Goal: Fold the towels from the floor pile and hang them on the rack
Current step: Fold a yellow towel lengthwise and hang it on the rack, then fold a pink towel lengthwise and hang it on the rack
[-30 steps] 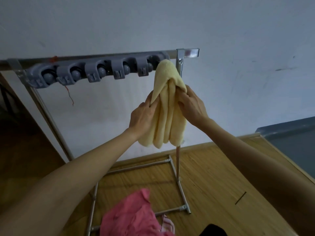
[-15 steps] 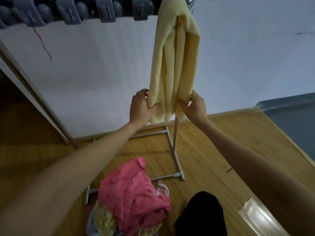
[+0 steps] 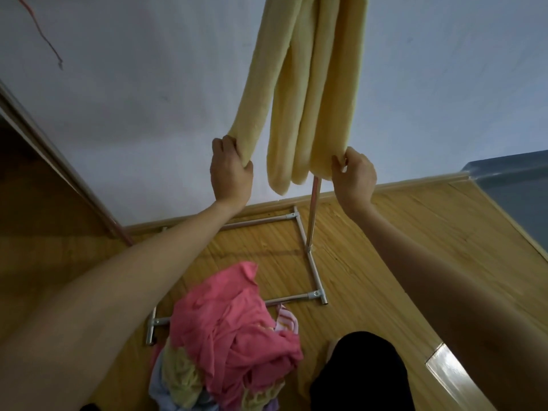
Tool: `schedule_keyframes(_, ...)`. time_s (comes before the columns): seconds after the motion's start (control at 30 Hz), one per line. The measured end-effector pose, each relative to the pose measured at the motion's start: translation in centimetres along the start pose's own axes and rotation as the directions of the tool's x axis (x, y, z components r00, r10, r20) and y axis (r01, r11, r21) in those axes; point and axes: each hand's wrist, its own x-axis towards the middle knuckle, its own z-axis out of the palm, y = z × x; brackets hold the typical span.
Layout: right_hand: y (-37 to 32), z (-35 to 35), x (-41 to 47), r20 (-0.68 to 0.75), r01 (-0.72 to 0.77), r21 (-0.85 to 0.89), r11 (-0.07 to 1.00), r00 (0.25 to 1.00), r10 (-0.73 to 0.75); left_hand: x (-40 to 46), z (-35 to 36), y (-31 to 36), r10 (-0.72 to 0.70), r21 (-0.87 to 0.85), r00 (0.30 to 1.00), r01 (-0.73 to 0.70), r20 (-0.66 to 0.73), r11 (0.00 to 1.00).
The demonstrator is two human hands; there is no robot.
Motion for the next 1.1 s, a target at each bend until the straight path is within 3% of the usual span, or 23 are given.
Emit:
schedule_keyframes(0.17,-0.1,1.2,-1.8,0.126,0.109,0.0,0.994,0.986,-0.108,-1.7,2.2,0.1,0.21,0.032,0.96,-0.219,0.184,0.975)
schedule_keyframes(0.33,0.1,2.5,-4.0,0.166,0.161,0.087,0.983,0.971,-0.173,-4.2,2.1,-0.7,0.261,0.014,0.896,-0.285,0.359,0.958)
schedule_keyframes(0.43,0.6,3.4,-6.2,0.19,0.157,0.088,0.984,0.967,-0.172,-5.7,1.2,-3.3,0.196,0.051,0.867,-0.246,0.458,0.968)
schedule_keyframes(0.57,2.1,5.9,-11.3,0.363,0.031,0.046,0.998,0.931,-0.045,-9.8,-0.3,-8.9,-0.023,0.173,0.832,-0.088,0.554,0.981)
schedule_keyframes(0.67,3.8,8.7,-17.2,0.606,0.01,-0.035,0.999,0.795,0.013,-14.8,-1.4,-14.2,-0.183,0.293,0.762,-0.009,0.621,0.956)
schedule_keyframes(0.8,5.9,12.2,-25.5,0.891,0.065,-0.111,0.992,0.449,0.07,-22.2,-2.5,-20.7,-0.343,0.404,0.612,0.043,0.713,0.914)
schedule_keyframes(0.87,6.6,13.7,-29.0,0.94,0.124,-0.117,0.985,0.334,0.07,-25.5,-2.8,-23.1,-0.412,0.447,0.529,0.067,0.742,0.892)
schedule_keyframes(1.0,6.3,16.4,-34.5,0.975,0.164,-0.067,0.984,0.22,0.03,-30.8,-2.8,-26.3,-0.52,0.511,0.384,0.136,0.763,0.849)
schedule_keyframes(1.1,5.5,18.0,-37.9,0.987,0.134,-0.006,0.991,0.158,-0.015,-34.2,-2.7,-28.3,-0.503,0.482,0.336,0.15,0.796,0.863)
